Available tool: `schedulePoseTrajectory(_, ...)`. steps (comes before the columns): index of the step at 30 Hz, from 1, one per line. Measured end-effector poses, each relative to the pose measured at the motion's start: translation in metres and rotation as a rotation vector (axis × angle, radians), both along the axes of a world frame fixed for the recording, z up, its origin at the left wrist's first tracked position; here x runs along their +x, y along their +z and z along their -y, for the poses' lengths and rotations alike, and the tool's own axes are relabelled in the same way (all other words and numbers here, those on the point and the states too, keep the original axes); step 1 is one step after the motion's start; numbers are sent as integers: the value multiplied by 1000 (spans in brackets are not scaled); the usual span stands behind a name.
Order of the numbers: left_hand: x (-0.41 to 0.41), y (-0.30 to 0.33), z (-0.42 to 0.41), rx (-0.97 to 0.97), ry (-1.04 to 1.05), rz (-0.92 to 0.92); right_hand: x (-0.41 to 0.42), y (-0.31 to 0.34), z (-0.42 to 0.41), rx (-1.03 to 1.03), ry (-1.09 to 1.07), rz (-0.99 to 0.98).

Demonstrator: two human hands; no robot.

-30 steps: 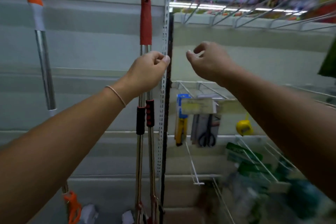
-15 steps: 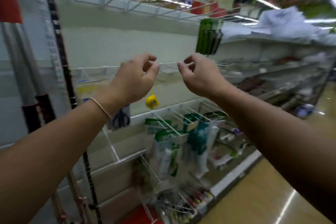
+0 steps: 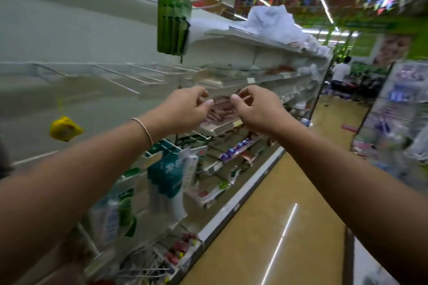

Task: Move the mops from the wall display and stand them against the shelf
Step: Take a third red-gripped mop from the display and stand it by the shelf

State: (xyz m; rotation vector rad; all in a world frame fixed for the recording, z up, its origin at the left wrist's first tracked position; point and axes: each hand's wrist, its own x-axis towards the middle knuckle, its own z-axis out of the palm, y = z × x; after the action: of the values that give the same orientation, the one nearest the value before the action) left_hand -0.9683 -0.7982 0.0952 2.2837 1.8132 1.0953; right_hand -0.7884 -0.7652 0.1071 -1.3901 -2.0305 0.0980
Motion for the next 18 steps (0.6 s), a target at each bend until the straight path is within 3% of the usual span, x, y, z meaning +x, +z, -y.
schedulePoseTrajectory(10, 119, -19, -122, -65, -169, -19, 129, -13, -89, -81, -131, -6)
schedulePoseTrajectory(18, 174, -32, -215, -68, -289, -71, 185, -34, -156, -90, -279, -42)
